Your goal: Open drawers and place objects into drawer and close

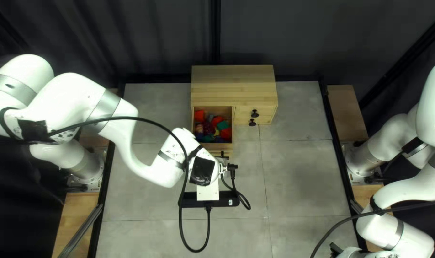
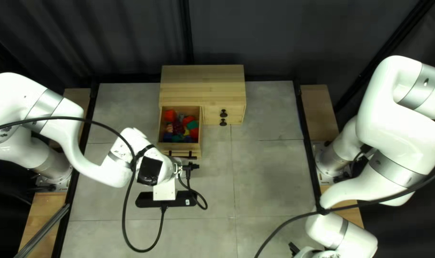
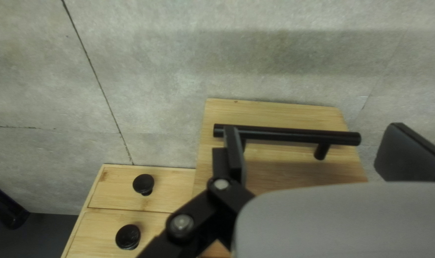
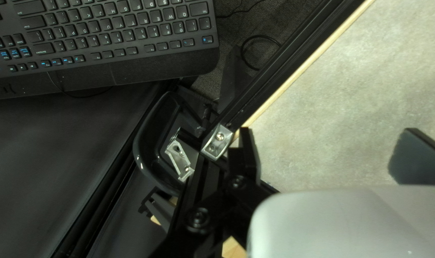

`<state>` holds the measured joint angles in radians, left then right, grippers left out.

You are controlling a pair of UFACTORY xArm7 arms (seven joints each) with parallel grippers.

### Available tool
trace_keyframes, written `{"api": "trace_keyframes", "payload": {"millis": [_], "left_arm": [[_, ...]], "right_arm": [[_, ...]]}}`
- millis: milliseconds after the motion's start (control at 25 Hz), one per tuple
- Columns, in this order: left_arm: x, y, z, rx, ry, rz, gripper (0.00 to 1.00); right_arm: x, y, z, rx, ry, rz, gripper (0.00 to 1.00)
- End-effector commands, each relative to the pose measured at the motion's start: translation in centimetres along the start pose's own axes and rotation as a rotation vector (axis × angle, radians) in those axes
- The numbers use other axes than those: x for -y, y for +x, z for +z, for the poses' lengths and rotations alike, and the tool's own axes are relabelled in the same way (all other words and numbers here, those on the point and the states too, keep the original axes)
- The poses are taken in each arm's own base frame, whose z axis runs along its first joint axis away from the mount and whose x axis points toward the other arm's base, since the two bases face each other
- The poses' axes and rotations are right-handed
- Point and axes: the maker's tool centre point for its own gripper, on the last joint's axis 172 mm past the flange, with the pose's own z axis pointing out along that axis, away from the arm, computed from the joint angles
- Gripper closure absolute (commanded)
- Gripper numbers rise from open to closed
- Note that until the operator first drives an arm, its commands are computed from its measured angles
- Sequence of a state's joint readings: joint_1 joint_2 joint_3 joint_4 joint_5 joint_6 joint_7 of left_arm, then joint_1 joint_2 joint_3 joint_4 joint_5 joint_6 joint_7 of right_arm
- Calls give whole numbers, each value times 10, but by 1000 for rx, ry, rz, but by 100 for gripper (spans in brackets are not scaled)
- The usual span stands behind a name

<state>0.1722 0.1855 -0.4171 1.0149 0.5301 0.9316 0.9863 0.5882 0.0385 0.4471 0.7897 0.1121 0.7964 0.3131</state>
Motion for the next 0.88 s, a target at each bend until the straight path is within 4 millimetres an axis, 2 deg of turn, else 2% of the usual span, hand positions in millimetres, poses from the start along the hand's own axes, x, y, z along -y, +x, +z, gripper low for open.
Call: {"api": "trace_keyframes", "payload": {"millis": [40, 880], "left_arm": [[-1, -6, 5, 2, 1, -3, 0], [-2, -27, 13, 8, 2, -20, 0]], "right_arm": [[0, 0, 0, 0, 0, 0, 0], [0, 0, 0, 0, 0, 0, 0]]}}
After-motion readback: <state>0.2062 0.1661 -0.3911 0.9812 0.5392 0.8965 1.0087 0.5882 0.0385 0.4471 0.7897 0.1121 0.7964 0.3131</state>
